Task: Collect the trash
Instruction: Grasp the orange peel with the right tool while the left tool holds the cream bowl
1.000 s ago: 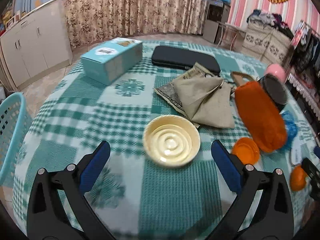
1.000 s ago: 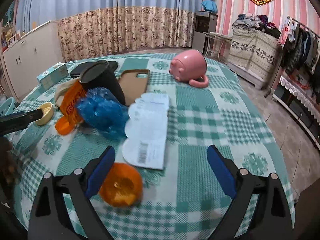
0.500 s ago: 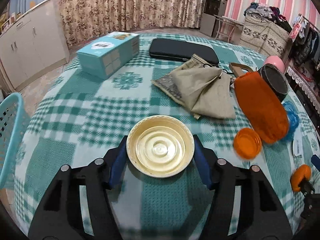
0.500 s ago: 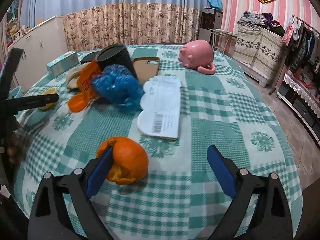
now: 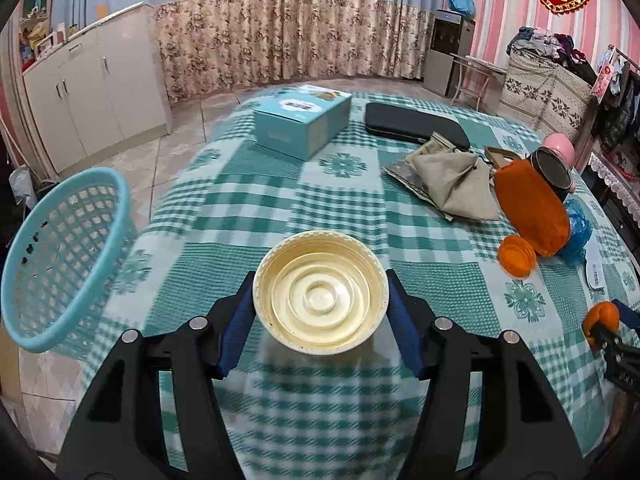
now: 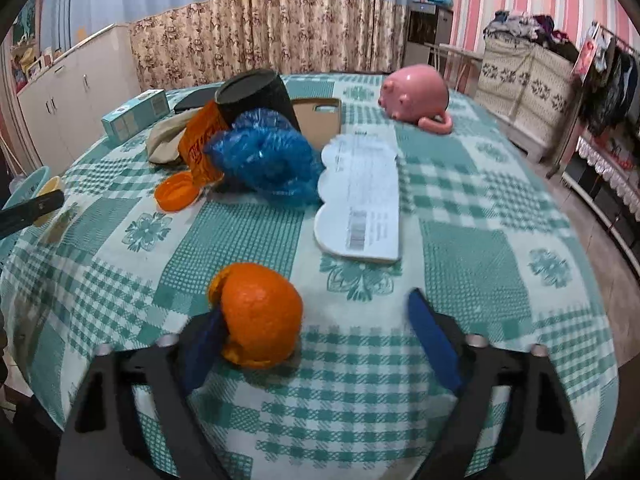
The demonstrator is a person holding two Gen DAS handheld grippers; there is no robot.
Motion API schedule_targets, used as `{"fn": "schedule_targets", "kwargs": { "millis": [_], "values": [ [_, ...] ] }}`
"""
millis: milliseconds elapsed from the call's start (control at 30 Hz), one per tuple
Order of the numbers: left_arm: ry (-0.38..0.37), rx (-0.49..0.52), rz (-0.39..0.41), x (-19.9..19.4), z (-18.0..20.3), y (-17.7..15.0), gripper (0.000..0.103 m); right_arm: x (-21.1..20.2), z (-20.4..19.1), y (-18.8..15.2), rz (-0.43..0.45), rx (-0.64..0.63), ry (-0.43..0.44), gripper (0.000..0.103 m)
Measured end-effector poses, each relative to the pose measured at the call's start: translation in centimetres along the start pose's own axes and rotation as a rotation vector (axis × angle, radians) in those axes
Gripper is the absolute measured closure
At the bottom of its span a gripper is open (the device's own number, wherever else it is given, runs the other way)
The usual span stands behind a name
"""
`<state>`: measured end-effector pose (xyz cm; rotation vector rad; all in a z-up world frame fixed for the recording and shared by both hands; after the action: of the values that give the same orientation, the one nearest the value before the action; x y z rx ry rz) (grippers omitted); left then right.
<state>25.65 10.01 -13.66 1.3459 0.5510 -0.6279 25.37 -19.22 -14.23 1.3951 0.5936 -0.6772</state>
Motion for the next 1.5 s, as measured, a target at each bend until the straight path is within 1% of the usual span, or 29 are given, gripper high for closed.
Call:
{"fn": "schedule_targets", "kwargs": {
  "millis": [33, 100, 167, 200, 233, 367, 567, 633, 767, 800, 833, 967, 1033, 1067, 1133, 1167, 1233, 1267, 1333, 1433, 1500],
  "values": [
    [0.001, -0.005, 0.006, -0.5, -0.5, 0.0, 0.043, -0.2, -0.2, 0.1, -0.003, 0.005, 0.017, 0.043],
    [0.0, -0.024, 0.017, -1.1, -1.4, 0.0, 0.043, -0.5, -0.4, 0.3, 0.003, -0.003, 0.012, 0.043],
    [0.0, -0.038, 0.025, -1.4, -1.9, 0.1, 0.043, -1.3, -0.1, 0.8, 0.022, 0.002, -0.012, 0.036],
    [0.003, -0.041, 0.03, -1.7, -2.1, 0.1, 0.043, -1.5, 0.1, 1.1, 0.03, 0.006, -0.023, 0.025],
    [0.01, -0.038, 0.036, -1.9, -2.4, 0.2, 0.043, -2.1, 0.4, 1.4, 0.048, 0.009, -0.039, 0.023],
    [0.025, -0.027, 0.045, -2.1, -2.9, 0.2, 0.043, -2.6, 0.7, 1.8, 0.057, 0.005, -0.053, 0.021],
    [0.035, -0.03, 0.039, -1.9, -3.9, -0.4, 0.043, -2.6, -0.9, 1.6, 0.057, -0.019, -0.051, 0.021],
    [0.039, -0.032, 0.038, -2.1, -4.3, -0.6, 0.043, -3.2, -1.5, 1.8, 0.082, -0.028, -0.05, 0.021],
    [0.046, -0.048, 0.043, -2.5, -5.1, -0.9, 0.043, -5.0, -2.0, 2.5, 0.15, -0.042, -0.076, 0.021],
    [0.047, -0.053, 0.044, -2.6, -5.3, -0.9, 0.043, -5.2, -2.1, 2.7, 0.162, -0.046, -0.082, 0.018],
    [0.046, -0.055, 0.045, -2.6, -5.4, -0.9, 0.043, -5.2, -2.3, 2.7, 0.159, -0.051, -0.083, 0.014],
    [0.045, -0.065, 0.052, -2.7, -5.8, -0.8, 0.043, -3.0, -2.8, 1.7, 0.092, -0.055, -0.075, 0.014],
    [0.046, -0.066, 0.055, -2.9, -6.0, -0.8, 0.043, -1.2, -2.8, 0.8, 0.048, -0.063, -0.094, 0.014],
    [0.047, -0.066, 0.055, -2.9, -6.1, -0.8, 0.043, -0.6, -2.8, 0.5, 0.031, -0.062, -0.089, 0.014],
    [0.055, -0.059, 0.058, -3.3, -6.4, -1.0, 0.043, 0.0, -2.7, 0.3, 0.01, -0.033, -0.062, 0.017],
    [0.058, -0.058, 0.06, -3.4, -6.6, -1.0, 0.043, 0.1, -2.7, 0.2, 0.005, -0.02, -0.044, 0.021],
    [0.068, -0.058, 0.061, -3.7, -7.2, -1.1, 0.043, 0.3, -3.1, 0.3, -0.01, -0.005, 0.002, 0.04],
    [0.072, -0.062, 0.062, -3.8, -7.5, -1.1, 0.043, 0.3, -3.5, 0.3, -0.013, -0.002, 0.023, 0.044],
    [0.077, -0.076, 0.065, -4.1, -8.2, -1.3, 0.043, 0.1, -4.1, 0.6, -0.005, -0.007, 0.035, 0.056],
    [0.079, -0.099, 0.072, -4.6, -9.3, -1.5, 0.043, -0.3, -4.9, 0.7, 0.008, -0.01, 0.051, 0.063],
    [0.093, -0.103, 0.075, -5.0, -10.1, -1.7, 0.043, -0.5, -5.5, 1.0, 0.016, -0.013, 0.064, 0.066]
  ]
}}
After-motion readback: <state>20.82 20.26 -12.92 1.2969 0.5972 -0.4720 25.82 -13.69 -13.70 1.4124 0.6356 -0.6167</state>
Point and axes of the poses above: each gripper's, at about its wrist camera, not at the fingertips, and x roughly the way its jaws point, z to its right, y to its top, the point moved 9 cm from there along x, roughly the way its jaws point, and after that the axes turned 9 degrees about -y, right-handed, at the moved point
